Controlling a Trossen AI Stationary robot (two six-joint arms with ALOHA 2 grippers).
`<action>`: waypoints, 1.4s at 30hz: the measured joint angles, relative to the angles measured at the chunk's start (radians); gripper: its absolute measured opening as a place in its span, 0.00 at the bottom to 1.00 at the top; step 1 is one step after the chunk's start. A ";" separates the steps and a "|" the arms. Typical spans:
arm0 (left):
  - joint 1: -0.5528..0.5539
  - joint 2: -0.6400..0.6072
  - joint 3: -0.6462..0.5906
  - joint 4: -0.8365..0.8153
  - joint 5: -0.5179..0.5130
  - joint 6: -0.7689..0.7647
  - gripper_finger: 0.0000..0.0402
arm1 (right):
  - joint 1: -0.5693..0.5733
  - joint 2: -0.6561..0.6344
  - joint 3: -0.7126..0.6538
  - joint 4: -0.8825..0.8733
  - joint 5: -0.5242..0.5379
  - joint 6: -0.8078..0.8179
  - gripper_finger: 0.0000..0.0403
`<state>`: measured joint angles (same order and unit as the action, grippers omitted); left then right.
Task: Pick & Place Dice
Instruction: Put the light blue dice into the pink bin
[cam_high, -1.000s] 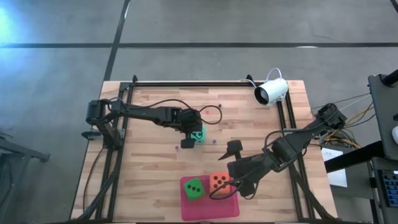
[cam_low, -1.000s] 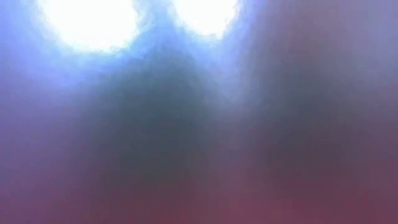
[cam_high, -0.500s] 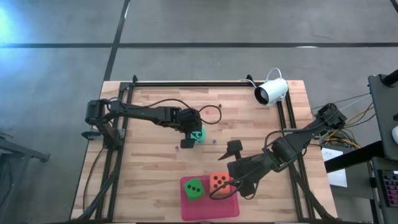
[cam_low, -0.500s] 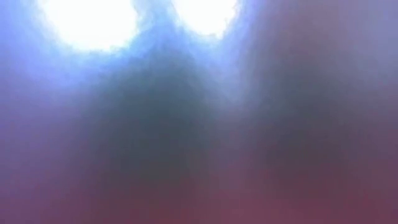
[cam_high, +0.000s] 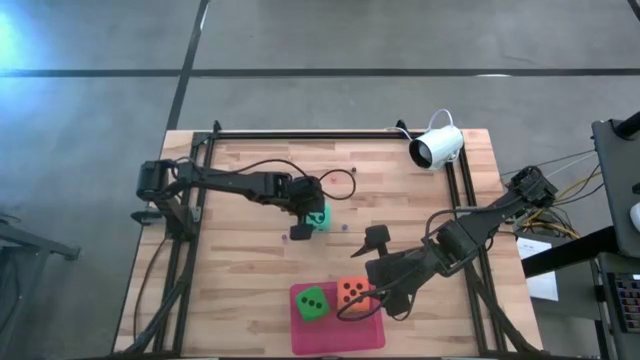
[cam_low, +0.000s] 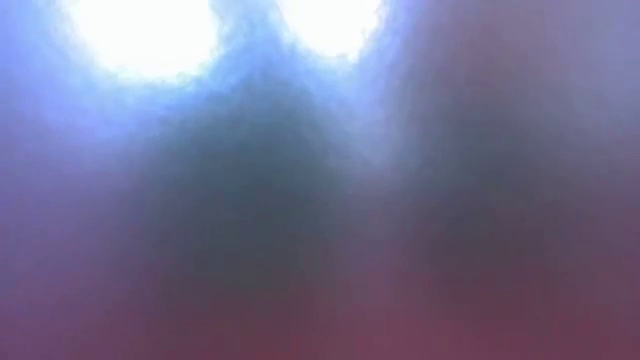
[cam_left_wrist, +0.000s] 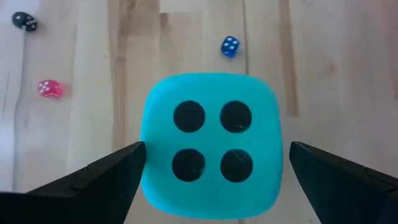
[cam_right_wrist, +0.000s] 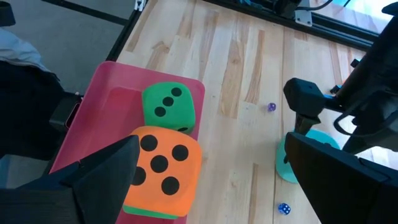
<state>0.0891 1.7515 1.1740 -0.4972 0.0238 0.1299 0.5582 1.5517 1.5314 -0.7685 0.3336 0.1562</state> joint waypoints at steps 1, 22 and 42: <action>-0.005 0.000 0.002 -0.001 0.001 0.000 1.00 | 0.000 0.000 0.000 0.000 0.000 0.000 0.99; -0.014 0.000 0.006 0.013 -0.007 0.050 1.00 | 0.000 0.000 0.000 0.000 0.000 0.000 0.99; -0.028 0.000 0.030 -0.018 -0.016 0.073 1.00 | 0.000 0.000 0.000 0.000 0.000 0.000 0.99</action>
<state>0.0616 1.7515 1.2041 -0.5152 0.0075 0.2028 0.5581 1.5517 1.5316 -0.7685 0.3336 0.1562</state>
